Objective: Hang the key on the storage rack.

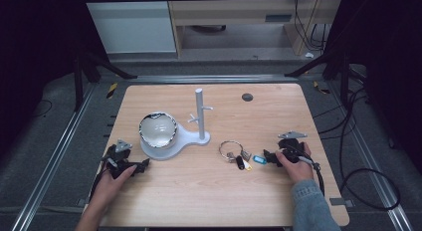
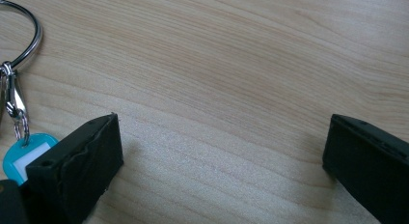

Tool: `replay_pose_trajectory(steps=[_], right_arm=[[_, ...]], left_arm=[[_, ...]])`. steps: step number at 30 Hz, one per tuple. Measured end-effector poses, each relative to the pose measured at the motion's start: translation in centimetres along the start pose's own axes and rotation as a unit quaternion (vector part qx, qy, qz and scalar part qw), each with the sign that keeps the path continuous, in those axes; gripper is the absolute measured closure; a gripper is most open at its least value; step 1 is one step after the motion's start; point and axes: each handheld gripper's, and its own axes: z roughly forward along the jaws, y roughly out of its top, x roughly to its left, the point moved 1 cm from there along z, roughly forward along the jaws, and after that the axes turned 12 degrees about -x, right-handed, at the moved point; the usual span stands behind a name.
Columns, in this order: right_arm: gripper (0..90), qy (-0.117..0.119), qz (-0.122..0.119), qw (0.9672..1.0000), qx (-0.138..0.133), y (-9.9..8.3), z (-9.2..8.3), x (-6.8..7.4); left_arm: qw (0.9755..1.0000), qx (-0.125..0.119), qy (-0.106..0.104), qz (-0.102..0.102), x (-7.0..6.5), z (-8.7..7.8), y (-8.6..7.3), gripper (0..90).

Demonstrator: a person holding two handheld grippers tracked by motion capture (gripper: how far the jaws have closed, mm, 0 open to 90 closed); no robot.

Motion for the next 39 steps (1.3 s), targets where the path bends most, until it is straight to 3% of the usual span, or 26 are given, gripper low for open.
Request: replay_pose_trajectory(steps=[7,9,11,13,16,17,20,21,23,24,25,26,27,28,29,30,31,32,36,38,39], right_arm=[[2.7,0.0,-0.001,1.0,-0.002,-0.1,-0.1,0.0],[11.6,0.005,-0.004,1.0,0.0,0.2,-0.4,0.1],[12.5,0.005,-0.027,0.9996,0.008,0.8,-0.6,0.4],[18.8,0.023,-0.037,0.999,0.008,1.5,-1.0,0.7],[21.0,0.04,-0.055,0.9976,0.015,2.2,-1.3,1.0],[28.7,0.055,-0.077,0.9953,0.021,3.0,-1.6,1.3],[32.1,0.069,-0.085,0.9936,0.027,3.7,-1.7,1.6],[37.3,0.084,-0.1,0.9909,0.034,4.6,-1.7,2.1],[40.7,0.09,-0.104,0.9899,0.035,4.9,-1.6,2.2],[49.9,0.101,-0.111,0.988,0.038,5.2,-1.6,2.5],[56.2,0.121,-0.131,0.9826,0.051,5.7,-1.2,3.3],[59.0,0.129,-0.137,0.9805,0.055,5.9,-1.1,3.5],[59.0,0.129,-0.137,0.9805,0.055,5.9,-1.1,3.5],[61.7,0.138,-0.146,0.9777,0.061,6.1,-0.8,3.9],[69.6,0.154,-0.162,0.9721,0.072,6.5,-0.3,4.6],[69.6,0.154,-0.162,0.9721,0.072,6.5,-0.3,4.6],[75.4,0.166,-0.172,0.9673,0.084,6.7,0.3,5.3],[75.4,0.166,-0.172,0.9673,0.084,6.7,0.3,5.3],[81.4,0.185,-0.186,0.9594,0.104,6.7,1.0,6.3],[81.7,0.193,-0.189,0.9563,0.112,6.7,1.3,6.8],[81.7,0.193,-0.189,0.9563,0.112,6.7,1.3,6.8]], left_arm=[[1.0,0.0,0.001,-0.002,-0.1,-0.1,0.0,1.0],[1.0,0.0,0.0,-0.002,-0.1,-0.1,0.0,0.9],[1.0,0.0,0.0,-0.002,-0.1,-0.1,0.0,0.7],[1.0,0.0,0.0,-0.002,-0.1,-0.1,-0.1,0.7],[1.0,0.0,0.0,-0.002,-0.1,-0.1,-0.1,0.7],[1.0,0.0,0.001,-0.003,-0.1,-0.1,-0.1,0.7],[1.0,0.0,0.001,-0.003,-0.1,-0.1,-0.1,0.7],[1.0,0.0,0.002,-0.004,-0.2,-0.1,-0.1,0.7],[1.0,0.0,0.001,-0.004,-0.2,-0.1,-0.1,0.7],[1.0,0.0,0.001,-0.004,-0.2,-0.1,-0.1,0.7],[1.0,0.0,0.001,-0.004,-0.2,-0.1,-0.1,0.6],[1.0,0.0,0.001,-0.004,-0.2,-0.1,-0.1,0.6],[1.0,0.0,0.001,-0.004,-0.2,-0.1,-0.1,0.6],[1.0,0.0,0.001,-0.004,-0.2,-0.1,-0.1,0.6],[1.0,0.0,0.0,-0.004,-0.2,-0.1,-0.1,0.5],[1.0,0.0,0.0,-0.004,-0.2,-0.1,-0.1,0.5],[1.0,0.0,0.001,-0.004,-0.2,-0.1,-0.1,0.5],[1.0,0.0,0.001,-0.004,-0.2,-0.1,-0.1,0.5],[1.0,0.0,0.0,-0.004,-0.2,-0.1,-0.1,0.5],[1.0,0.0,0.0,-0.004,-0.2,-0.1,-0.1,0.5],[1.0,0.0,0.0,-0.004,-0.2,-0.1,-0.1,0.5]])
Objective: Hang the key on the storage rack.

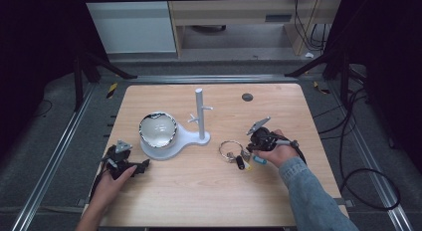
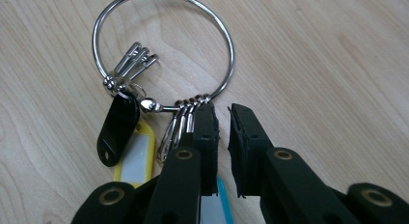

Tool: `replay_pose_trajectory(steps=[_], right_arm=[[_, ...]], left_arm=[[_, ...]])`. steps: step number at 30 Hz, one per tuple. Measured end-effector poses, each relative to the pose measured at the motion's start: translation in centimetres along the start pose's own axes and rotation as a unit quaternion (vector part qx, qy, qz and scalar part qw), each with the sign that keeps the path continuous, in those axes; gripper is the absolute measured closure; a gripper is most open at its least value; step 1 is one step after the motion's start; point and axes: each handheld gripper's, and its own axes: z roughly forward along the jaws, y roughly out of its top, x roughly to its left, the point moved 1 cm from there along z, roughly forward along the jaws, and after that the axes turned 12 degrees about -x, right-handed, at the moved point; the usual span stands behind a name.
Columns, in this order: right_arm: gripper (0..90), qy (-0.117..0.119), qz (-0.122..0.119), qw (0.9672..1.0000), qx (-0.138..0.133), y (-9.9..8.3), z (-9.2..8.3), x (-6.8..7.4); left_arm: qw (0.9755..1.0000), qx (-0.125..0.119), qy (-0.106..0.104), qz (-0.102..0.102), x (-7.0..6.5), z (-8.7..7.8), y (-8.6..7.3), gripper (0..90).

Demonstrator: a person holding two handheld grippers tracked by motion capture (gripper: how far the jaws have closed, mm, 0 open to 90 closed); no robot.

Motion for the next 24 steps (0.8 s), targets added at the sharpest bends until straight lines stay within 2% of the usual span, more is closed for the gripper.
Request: replay_pose_trajectory(steps=[9,16,17,24], right_arm=[[82.7,0.01,-0.001,0.9999,0.007,0.1,0.6,0.2],[83.5,0.014,-0.004,0.9996,0.025,0.0,1.3,0.2],[83.8,0.015,-0.005,0.9993,0.034,-0.1,1.5,0.1],[87.6,0.031,0.01,0.9984,0.046,0.0,2.1,-0.3]], left_arm=[[1.0,0.0,0.0,0.0,0.0,0.0,0.0,0.5],[1.0,0.0,0.0,0.0,0.0,0.0,0.0,0.5],[1.0,0.0,0.0,0.0,0.0,0.0,0.0,0.5],[1.0,0.0,0.0,0.0,0.0,0.0,0.0,0.5]])
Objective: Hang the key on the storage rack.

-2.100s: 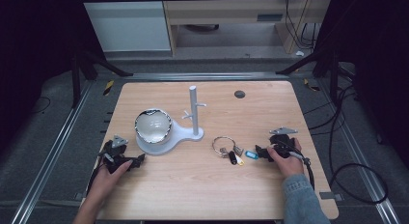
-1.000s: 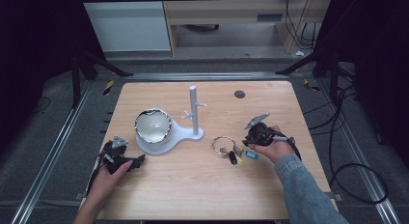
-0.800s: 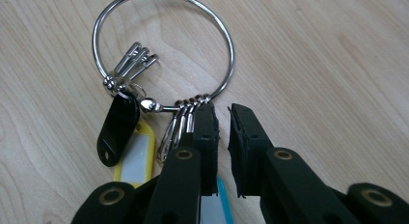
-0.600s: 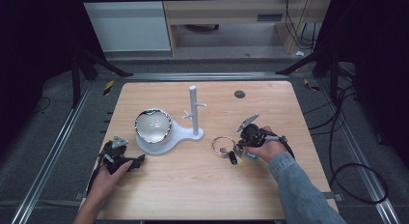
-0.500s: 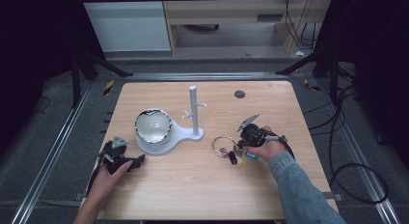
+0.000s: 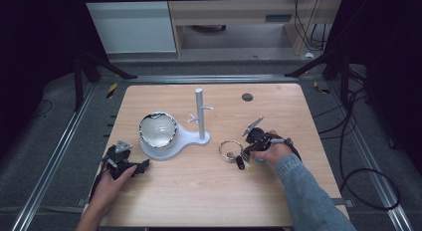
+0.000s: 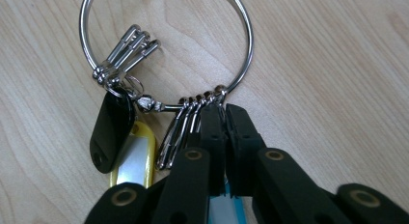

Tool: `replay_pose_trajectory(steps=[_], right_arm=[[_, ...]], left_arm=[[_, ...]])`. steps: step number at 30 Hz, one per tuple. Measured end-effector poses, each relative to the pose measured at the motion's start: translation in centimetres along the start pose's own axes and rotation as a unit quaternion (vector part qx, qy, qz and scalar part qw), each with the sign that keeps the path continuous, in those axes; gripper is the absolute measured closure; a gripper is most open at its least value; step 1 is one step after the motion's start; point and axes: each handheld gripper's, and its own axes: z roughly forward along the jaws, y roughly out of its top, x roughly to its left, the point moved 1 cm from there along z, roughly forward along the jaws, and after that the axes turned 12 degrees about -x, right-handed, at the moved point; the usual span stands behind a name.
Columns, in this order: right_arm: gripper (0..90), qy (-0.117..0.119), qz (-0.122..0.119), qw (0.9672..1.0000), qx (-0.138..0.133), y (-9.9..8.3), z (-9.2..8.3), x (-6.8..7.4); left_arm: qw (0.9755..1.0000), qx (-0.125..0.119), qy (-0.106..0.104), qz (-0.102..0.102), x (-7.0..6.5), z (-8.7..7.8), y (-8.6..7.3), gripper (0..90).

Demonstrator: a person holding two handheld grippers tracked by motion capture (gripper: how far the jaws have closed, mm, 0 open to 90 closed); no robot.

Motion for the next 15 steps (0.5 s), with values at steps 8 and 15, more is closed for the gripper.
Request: replay_pose_trajectory(steps=[8,15], right_arm=[[88.8,0.011,0.013,0.9998,-0.006,0.3,-0.3,-0.3],[88.7,0.011,0.01,0.9997,-0.018,1.6,-2.0,-0.5]], left_arm=[[1.0,0.0,0.0,0.0,0.0,0.0,0.0,0.5],[1.0,0.0,0.0,0.0,0.0,0.0,0.0,0.5]])
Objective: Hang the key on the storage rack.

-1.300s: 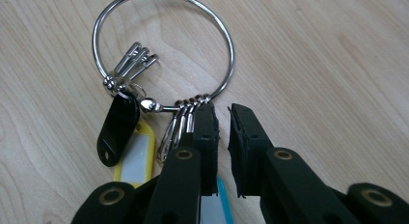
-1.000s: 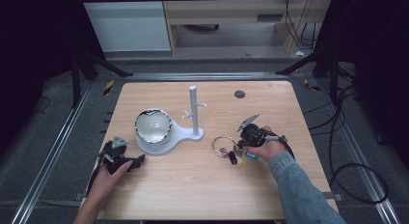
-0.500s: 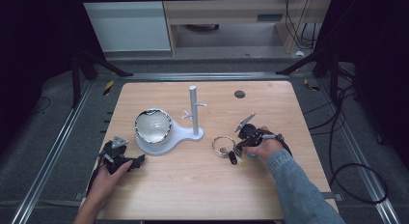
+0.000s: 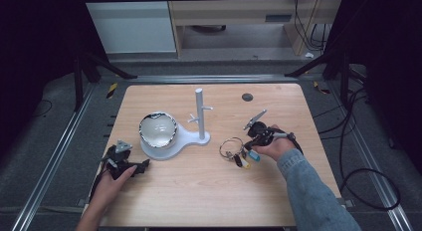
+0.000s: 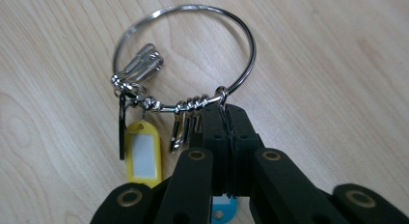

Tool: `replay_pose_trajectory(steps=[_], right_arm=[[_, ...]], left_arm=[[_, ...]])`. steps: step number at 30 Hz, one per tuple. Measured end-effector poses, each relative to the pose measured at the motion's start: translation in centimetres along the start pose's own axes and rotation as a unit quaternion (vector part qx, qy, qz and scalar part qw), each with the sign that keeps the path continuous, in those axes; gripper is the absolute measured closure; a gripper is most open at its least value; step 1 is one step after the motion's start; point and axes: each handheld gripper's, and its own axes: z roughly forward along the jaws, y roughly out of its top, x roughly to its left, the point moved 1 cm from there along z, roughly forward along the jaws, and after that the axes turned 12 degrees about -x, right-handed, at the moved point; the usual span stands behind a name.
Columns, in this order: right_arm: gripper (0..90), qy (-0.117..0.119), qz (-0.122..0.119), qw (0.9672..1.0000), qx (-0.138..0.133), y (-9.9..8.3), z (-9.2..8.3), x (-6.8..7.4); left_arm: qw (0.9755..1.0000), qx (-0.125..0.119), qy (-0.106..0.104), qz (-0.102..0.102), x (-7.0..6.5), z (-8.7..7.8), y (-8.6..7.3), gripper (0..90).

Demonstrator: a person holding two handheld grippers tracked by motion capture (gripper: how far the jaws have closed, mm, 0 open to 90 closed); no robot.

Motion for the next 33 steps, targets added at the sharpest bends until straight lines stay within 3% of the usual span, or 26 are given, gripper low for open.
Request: replay_pose_trajectory(steps=[19,33], right_arm=[[89.0,-0.009,-0.021,0.9991,-0.037,5.2,-5.0,-0.2],[89.0,-0.019,-0.035,0.9979,-0.051,7.7,-6.8,-0.1]], left_arm=[[1.0,0.0,0.0,0.0,0.0,0.0,0.0,0.5],[1.0,0.0,0.0,0.0,0.0,0.0,0.0,0.5]])
